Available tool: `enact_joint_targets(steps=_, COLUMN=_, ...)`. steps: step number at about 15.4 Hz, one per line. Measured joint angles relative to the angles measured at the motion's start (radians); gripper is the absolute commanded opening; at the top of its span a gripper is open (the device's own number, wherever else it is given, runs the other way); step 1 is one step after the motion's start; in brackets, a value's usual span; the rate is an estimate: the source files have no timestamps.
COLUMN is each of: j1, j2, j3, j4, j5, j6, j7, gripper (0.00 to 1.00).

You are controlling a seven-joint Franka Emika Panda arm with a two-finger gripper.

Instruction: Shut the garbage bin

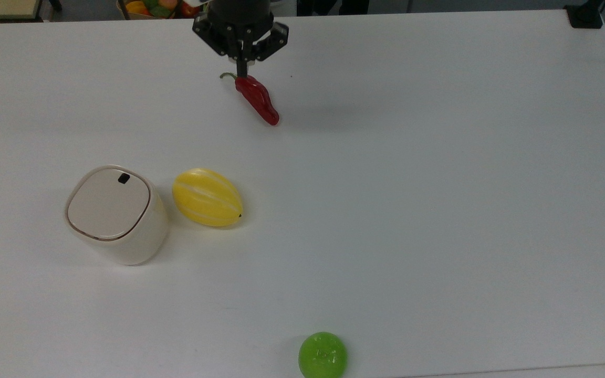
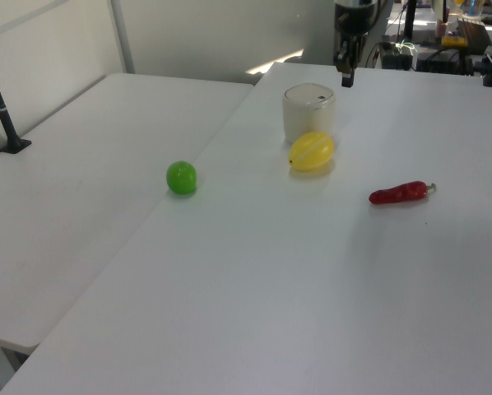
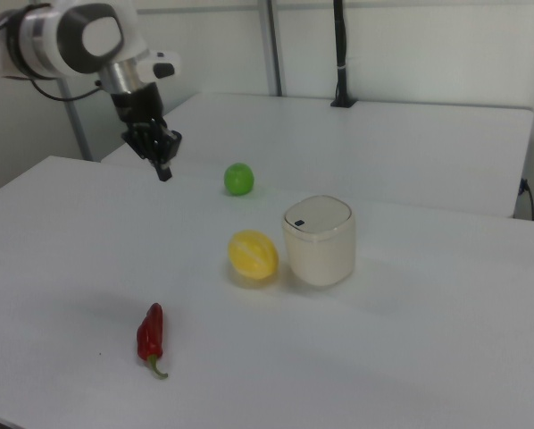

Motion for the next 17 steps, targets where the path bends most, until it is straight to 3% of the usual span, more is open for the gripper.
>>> enact_joint_targets(steps=2, j1=0.023, j2=-0.037, j3=0.0, j4=-0.001, j5=0.0, j6=-0.05, j7=-0.036, gripper=0.19)
enact_joint_targets(steps=5, j1=0.034, j2=-0.093, j3=0.0, j4=-0.002, j5=0.028, j6=-0.13, j7=-0.111, gripper=0.45)
enact_joint_targets(steps=8, j1=0.033, j2=-0.135, j3=-0.007, j4=-0.014, j5=0.065, j6=-0.166, j7=-0.156, gripper=0.98)
enact_joint_targets(steps=17, j1=0.029, j2=-0.145, j3=-0.013, j4=-0.035, j5=0.065, j6=-0.166, j7=-0.158, gripper=1.0)
